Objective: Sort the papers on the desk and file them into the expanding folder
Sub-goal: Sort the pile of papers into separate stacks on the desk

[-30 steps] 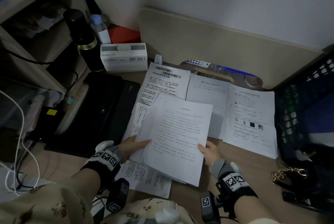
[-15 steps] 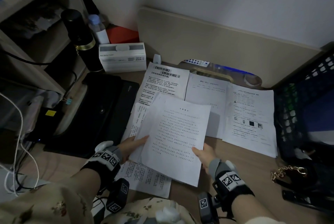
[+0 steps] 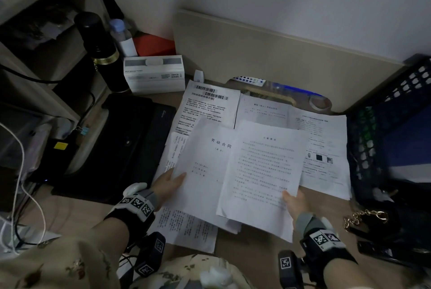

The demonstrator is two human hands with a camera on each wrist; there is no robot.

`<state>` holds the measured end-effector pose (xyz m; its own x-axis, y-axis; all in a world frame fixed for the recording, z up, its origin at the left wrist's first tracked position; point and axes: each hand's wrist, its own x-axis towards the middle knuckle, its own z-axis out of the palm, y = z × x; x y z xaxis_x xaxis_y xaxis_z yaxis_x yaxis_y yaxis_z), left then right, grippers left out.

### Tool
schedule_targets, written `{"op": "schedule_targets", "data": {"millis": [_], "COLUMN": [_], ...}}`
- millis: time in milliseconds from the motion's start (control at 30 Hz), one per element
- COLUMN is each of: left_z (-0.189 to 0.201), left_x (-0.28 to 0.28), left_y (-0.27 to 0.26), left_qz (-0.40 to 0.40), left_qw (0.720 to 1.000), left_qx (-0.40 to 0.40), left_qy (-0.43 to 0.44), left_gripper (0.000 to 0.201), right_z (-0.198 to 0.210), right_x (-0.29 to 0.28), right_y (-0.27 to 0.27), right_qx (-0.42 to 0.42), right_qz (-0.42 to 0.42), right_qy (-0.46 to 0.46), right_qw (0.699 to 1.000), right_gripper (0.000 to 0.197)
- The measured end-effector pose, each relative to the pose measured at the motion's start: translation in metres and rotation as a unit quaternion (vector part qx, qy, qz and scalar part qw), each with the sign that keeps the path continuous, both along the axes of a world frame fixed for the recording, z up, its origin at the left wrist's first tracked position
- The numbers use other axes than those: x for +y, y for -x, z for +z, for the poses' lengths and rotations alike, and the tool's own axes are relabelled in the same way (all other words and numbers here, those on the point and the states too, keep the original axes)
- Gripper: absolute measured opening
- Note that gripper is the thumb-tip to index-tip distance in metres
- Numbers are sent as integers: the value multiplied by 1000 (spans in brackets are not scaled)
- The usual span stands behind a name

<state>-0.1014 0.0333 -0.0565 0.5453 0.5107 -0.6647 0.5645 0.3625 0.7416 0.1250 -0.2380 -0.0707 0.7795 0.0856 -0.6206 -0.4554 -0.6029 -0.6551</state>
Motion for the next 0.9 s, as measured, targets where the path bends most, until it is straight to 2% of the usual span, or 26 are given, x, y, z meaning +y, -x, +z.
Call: {"op": "schedule_targets", "data": {"millis": [133, 233, 367, 567, 733, 800, 900], "left_z": [3, 6, 14, 23, 22, 19, 16], "left_x": [6, 14, 20, 19, 12, 11, 9], "left_y": [2, 4, 4, -3, -9, -11, -13], "left_qz": [23, 61, 114, 157, 158, 150, 140], "left_qw": [999, 997, 989, 982, 982, 984, 986], "left_qx": [-35, -53, -87, -103, -100, -93, -89], "left_qy": [-6, 3, 21, 20, 30, 28, 31], "left_gripper": [27, 37, 30, 12, 24, 27, 21], "right_z": [6, 1, -13, -20, -12, -12, -9], "right_x": [-29, -53, -71, -58, -36, -33, -32], "right_y": [-8, -9, -10, 1, 15, 17, 18], "right_qx": [-22, -30, -27, 6, 65, 76, 84], "right_qz": [-26, -37, -25, 58, 130, 133, 135], "right_qy": [29, 65, 101, 84, 52, 43, 44], "right_qw": [999, 997, 994, 995, 988, 987, 986], "right_gripper": [32, 30, 29, 31, 34, 36, 37]}}
